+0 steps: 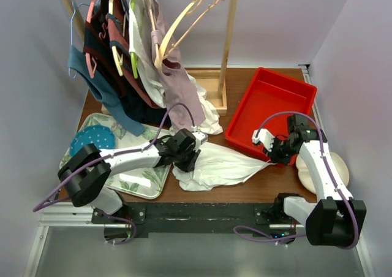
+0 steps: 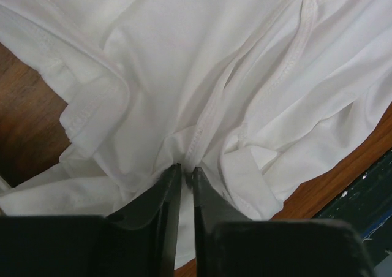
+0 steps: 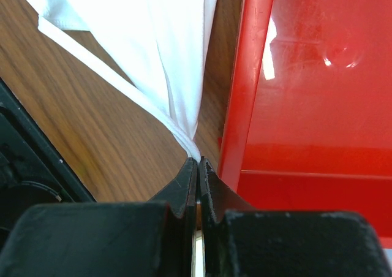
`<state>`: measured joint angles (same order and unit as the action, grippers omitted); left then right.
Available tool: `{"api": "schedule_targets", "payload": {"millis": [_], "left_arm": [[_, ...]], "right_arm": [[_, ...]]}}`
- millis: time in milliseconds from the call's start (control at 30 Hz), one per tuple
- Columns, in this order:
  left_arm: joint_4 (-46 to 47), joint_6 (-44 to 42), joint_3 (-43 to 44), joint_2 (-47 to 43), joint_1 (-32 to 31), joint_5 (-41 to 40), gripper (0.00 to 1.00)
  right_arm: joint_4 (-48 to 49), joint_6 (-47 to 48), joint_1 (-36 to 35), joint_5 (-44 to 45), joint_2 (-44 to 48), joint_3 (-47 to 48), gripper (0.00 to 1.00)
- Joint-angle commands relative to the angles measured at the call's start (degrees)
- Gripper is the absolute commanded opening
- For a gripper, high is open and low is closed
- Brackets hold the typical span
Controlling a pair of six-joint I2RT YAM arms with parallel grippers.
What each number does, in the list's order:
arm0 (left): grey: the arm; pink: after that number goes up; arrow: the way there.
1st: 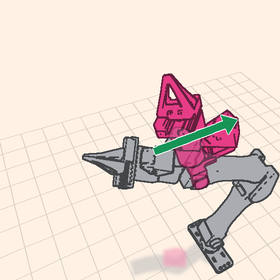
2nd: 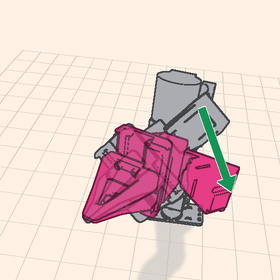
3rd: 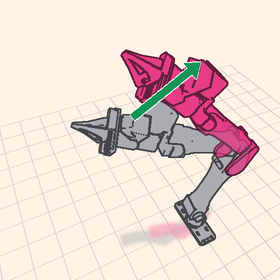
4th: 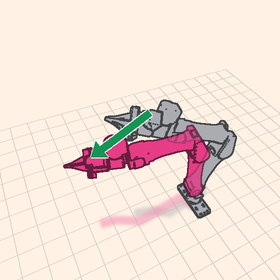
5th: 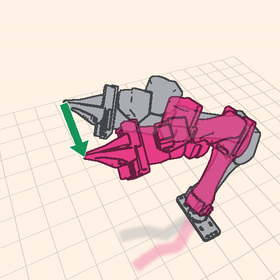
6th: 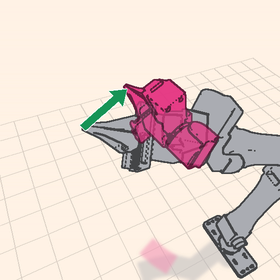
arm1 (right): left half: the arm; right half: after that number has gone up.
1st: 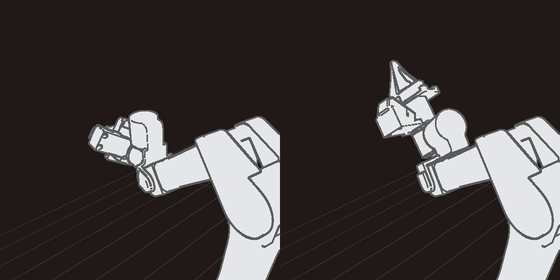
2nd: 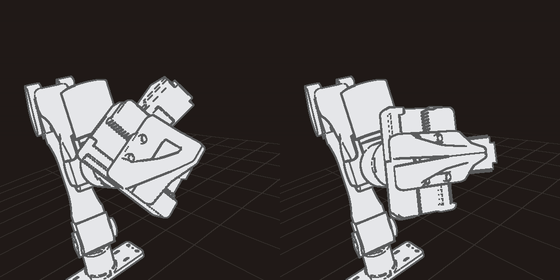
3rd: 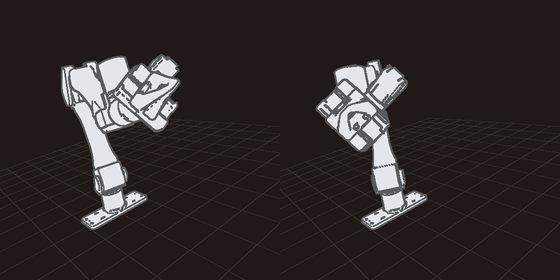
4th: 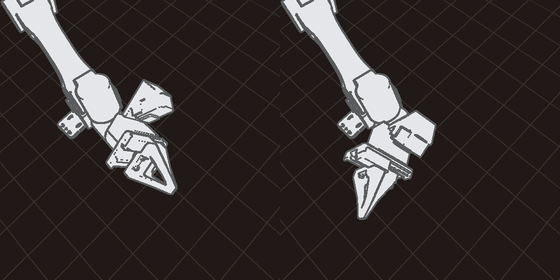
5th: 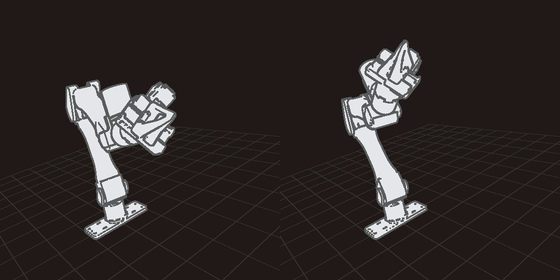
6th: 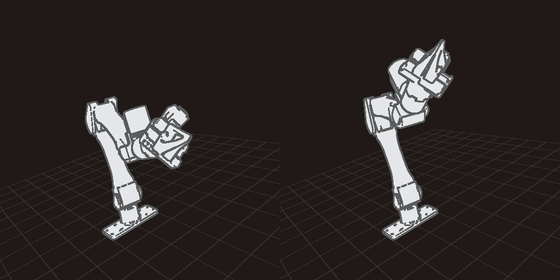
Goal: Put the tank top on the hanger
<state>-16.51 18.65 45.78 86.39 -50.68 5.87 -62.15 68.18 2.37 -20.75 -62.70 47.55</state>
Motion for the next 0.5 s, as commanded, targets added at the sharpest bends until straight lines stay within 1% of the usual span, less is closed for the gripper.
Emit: {"api": "schedule_targets", "payload": {"millis": [0, 33, 200, 233, 333, 467], "left_arm": [[1.4, -0.3, 2.2, -0.2, -0.3, 1.0, 0.02], [1.4, -0.2, 2.2, -0.9, -0.3, 1.2, 0.00], [-1.0, 0.1, 3.0, -5.5, -0.2, -0.2, 0.00], [-1.5, 0.1, 3.3, -7.8, -0.1, -0.7, 0.00], [-3.6, 0.3, 4.4, -12.7, 0.9, -1.6, 0.00], [-5.5, 0.2, 6.9, -18.1, 2.9, -0.3, 0.00]], "right_arm": [[-0.9, 0.6, 0.2, -2.4, -0.5, 2.0, 0.00], [-0.9, 0.6, 0.3, -2.4, -0.6, 2.0, 0.00], [-2.5, 0.9, 0.3, -3.4, -0.2, 3.4, 0.00], [-3.1, 1.1, 0.3, -4.0, 0.1, 4.0, 0.00], [-5.8, 1.4, 0.3, -6.8, 1.3, 6.8, 0.00], [-8.5, 1.6, 0.3, -10.7, 2.2, 12.0, 0.00]]}}
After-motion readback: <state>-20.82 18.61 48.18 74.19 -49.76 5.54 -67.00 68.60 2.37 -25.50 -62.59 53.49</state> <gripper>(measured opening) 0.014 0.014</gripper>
